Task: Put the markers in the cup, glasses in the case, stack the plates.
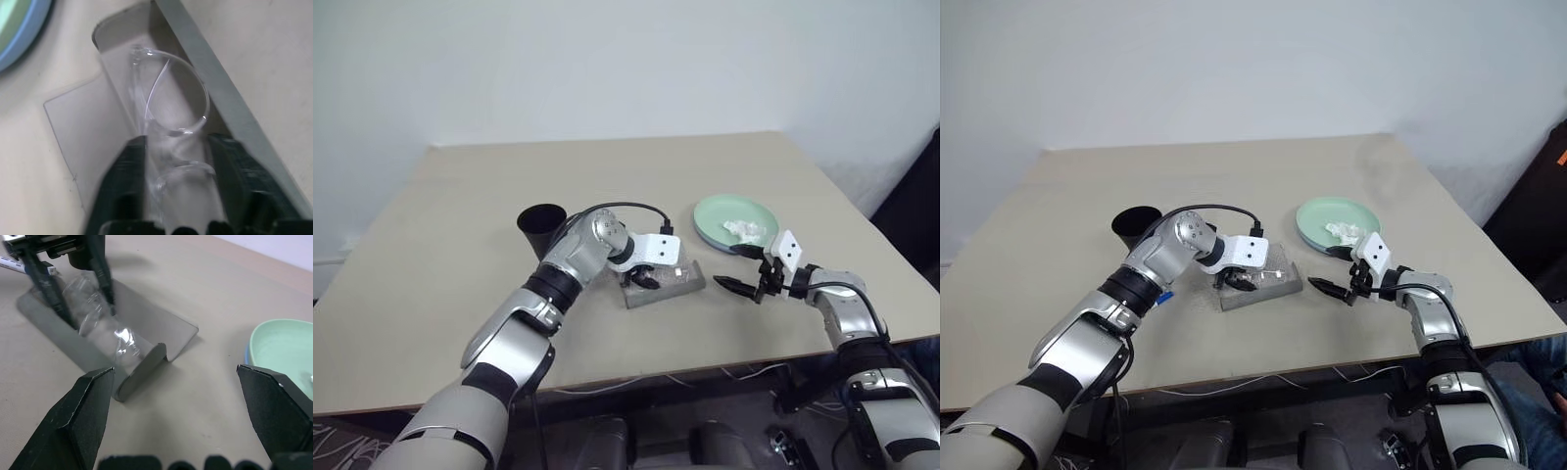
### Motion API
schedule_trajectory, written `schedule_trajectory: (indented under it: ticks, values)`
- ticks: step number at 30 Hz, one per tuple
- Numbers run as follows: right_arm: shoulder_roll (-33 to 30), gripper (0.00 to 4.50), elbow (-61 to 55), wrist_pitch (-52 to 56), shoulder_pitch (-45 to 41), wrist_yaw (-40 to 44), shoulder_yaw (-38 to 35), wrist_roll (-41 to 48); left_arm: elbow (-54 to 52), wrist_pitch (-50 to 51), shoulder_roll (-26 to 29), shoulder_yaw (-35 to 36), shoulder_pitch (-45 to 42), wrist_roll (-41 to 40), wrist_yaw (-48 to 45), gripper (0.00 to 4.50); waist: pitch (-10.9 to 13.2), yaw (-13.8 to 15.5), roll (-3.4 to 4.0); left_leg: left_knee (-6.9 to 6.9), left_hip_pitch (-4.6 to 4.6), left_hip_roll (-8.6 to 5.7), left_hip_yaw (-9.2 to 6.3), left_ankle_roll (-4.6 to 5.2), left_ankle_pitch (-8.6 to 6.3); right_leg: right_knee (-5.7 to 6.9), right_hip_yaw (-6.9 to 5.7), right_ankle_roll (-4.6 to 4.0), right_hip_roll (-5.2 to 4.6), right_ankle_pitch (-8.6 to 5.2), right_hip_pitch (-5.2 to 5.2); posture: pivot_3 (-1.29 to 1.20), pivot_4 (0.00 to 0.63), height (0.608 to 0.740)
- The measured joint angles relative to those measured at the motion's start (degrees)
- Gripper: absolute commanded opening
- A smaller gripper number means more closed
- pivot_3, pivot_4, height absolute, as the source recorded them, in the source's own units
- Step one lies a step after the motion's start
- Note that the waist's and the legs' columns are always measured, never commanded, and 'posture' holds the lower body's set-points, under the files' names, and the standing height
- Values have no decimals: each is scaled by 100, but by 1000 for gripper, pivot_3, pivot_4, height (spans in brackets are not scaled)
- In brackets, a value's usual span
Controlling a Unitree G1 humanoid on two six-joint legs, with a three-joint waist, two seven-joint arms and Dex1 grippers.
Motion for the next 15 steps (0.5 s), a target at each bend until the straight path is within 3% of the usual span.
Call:
schedule_trajectory:
  ticks: [6, 15]
  values:
    - [36, 4343, 19, -1, -1, 11, 23, -2, 5, 183, -103, 198, -21, -251, 144, 2687, 0, 2, -1, 3, 0, 0, -1, 1, 0, 2, 0, 0, 0, 1, 1, 0, 0, 738]
    - [53, 4343, 23, -1, -11, 8, 35, -6, 1036, 44, -292, 665, -923, -294, 1169, 2687, 1, -5, -2, 2, 0, -2, 2, 1, 0, 1, 0, 3, 2, 1, 1, 0, 0, 738]
